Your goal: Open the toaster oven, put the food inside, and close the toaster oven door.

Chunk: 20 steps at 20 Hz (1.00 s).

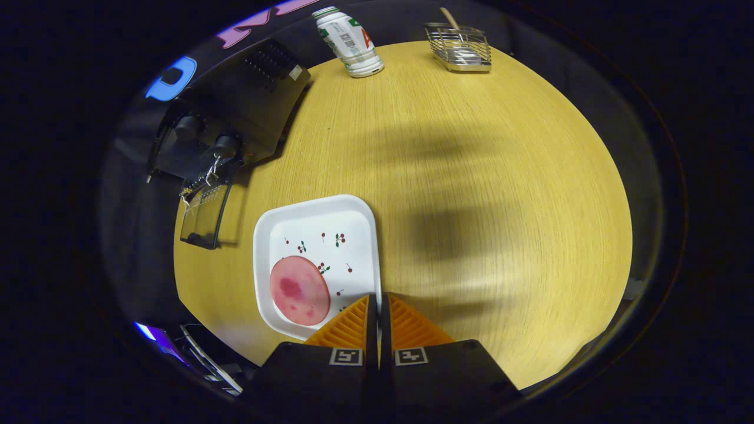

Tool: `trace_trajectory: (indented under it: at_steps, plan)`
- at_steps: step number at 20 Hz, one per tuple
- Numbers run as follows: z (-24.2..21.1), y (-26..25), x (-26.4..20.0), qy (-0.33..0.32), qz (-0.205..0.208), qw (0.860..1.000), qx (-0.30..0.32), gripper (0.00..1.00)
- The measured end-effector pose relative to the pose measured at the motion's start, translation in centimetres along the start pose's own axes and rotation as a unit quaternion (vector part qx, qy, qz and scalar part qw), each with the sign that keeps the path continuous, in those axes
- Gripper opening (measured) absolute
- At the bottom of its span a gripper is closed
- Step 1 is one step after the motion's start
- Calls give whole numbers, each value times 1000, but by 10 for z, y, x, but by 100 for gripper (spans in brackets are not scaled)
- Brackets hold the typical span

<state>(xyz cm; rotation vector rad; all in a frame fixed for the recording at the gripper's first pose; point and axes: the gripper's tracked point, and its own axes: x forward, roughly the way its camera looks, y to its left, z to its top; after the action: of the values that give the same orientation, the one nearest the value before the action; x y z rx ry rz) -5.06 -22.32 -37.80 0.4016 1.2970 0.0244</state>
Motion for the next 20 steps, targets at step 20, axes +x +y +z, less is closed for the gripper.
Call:
trace_trajectory:
  at_steps: [20]
  plan:
    - [-30, 52, -66, -64, 142, 951, 265, 5]
